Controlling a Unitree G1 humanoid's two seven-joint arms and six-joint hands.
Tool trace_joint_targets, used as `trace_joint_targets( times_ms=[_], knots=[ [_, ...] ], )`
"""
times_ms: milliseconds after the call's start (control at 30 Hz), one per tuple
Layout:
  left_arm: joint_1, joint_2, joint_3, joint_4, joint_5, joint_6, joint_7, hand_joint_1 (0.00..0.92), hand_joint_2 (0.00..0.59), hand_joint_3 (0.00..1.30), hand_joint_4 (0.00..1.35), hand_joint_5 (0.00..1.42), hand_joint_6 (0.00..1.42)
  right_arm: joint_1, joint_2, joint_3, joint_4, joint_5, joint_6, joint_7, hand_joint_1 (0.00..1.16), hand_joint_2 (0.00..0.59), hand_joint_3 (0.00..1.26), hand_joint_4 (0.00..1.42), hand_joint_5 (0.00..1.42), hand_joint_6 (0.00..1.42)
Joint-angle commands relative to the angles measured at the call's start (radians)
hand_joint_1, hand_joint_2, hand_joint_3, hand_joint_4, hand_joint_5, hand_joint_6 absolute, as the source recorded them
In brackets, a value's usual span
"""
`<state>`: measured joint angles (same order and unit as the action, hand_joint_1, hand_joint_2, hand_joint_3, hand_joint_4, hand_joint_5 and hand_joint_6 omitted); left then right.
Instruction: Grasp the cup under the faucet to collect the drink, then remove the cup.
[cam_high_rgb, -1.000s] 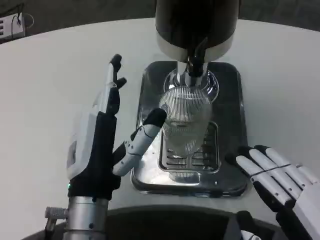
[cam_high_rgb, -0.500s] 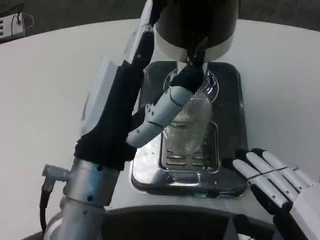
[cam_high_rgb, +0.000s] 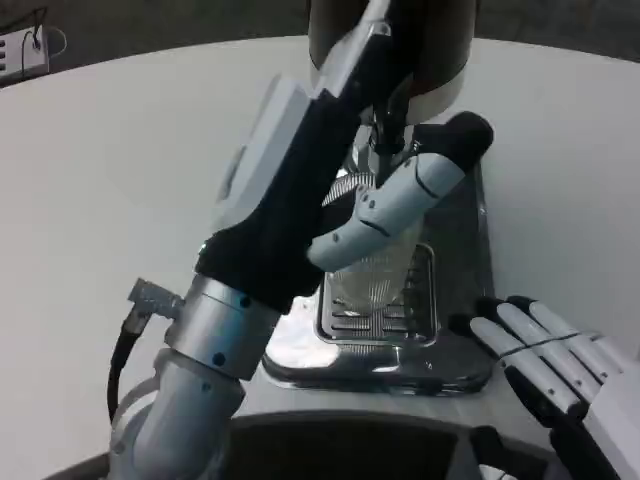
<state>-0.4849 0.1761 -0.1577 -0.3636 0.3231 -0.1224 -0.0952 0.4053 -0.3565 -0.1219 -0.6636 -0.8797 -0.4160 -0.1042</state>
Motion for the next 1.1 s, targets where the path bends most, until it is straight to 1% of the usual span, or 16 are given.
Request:
trace_joint_targets(
  times_ms=[33, 200, 433, 533, 600, 667, 900, 967, 1100],
  knots=[
    [0.001, -0.001, -0.014, 0.006, 0.013, 0.017, -0.019, 0.000, 0.180, 0.00, 0.00, 0.04, 0.00, 0.003, 0.003, -0.006, 0.005, 0.008, 0.008, 0.005, 0.22, 0.558, 0.16, 0.10, 0.10, 0.22],
    [0.015, 0.008, -0.020, 0.001, 0.023, 0.034, -0.029, 0.000, 0.180, 0.00, 0.00, 0.04, 0.00, 0.001, 0.001, -0.006, 0.005, 0.012, 0.011, 0.005, 0.22, 0.558, 0.16, 0.10, 0.10, 0.22],
    [-0.005, 0.054, -0.043, -0.032, 0.066, 0.103, -0.113, 0.000, 0.171, 0.00, 0.00, 0.05, 0.00, -0.002, 0.002, -0.002, 0.007, 0.013, 0.010, 0.006, 0.22, 0.558, 0.16, 0.10, 0.10, 0.22],
    [-0.040, 0.083, -0.063, -0.048, 0.105, 0.135, -0.166, 0.000, 0.167, 0.00, 0.00, 0.06, 0.00, -0.003, 0.003, 0.000, 0.007, 0.013, 0.012, 0.007, 0.22, 0.558, 0.16, 0.10, 0.10, 0.23],
    [-0.062, 0.109, -0.085, -0.073, 0.170, 0.137, -0.189, 0.000, 0.165, 0.00, 0.00, 0.07, 0.01, -0.004, 0.004, 0.001, 0.007, 0.013, 0.013, 0.008, 0.22, 0.558, 0.16, 0.10, 0.10, 0.23],
    [-0.073, 0.123, -0.100, -0.093, 0.219, 0.139, -0.202, 0.000, 0.165, 0.00, 0.00, 0.08, 0.02, -0.005, 0.005, 0.001, 0.007, 0.014, 0.014, 0.007, 0.22, 0.558, 0.16, 0.10, 0.10, 0.23],
    [-0.092, 0.155, -0.129, -0.137, 0.332, 0.159, -0.263, 0.000, 0.163, 0.01, 0.00, 0.09, 0.02, -0.006, 0.004, 0.000, 0.011, 0.028, 0.012, 0.004, 0.22, 0.558, 0.16, 0.10, 0.10, 0.23],
    [-0.093, 0.161, -0.131, -0.144, 0.354, 0.156, -0.272, 0.000, 0.154, 0.02, 0.00, 0.09, 0.02, -0.008, 0.005, 0.001, 0.012, 0.030, 0.014, 0.006, 0.22, 0.558, 0.16, 0.10, 0.10, 0.23],
    [-0.091, 0.171, -0.133, -0.155, 0.386, 0.153, -0.286, 0.000, 0.154, 0.02, 0.00, 0.09, 0.02, -0.008, 0.006, 0.004, 0.012, 0.039, 0.016, 0.011, 0.22, 0.556, 0.16, 0.10, 0.10, 0.23]
  ],
)
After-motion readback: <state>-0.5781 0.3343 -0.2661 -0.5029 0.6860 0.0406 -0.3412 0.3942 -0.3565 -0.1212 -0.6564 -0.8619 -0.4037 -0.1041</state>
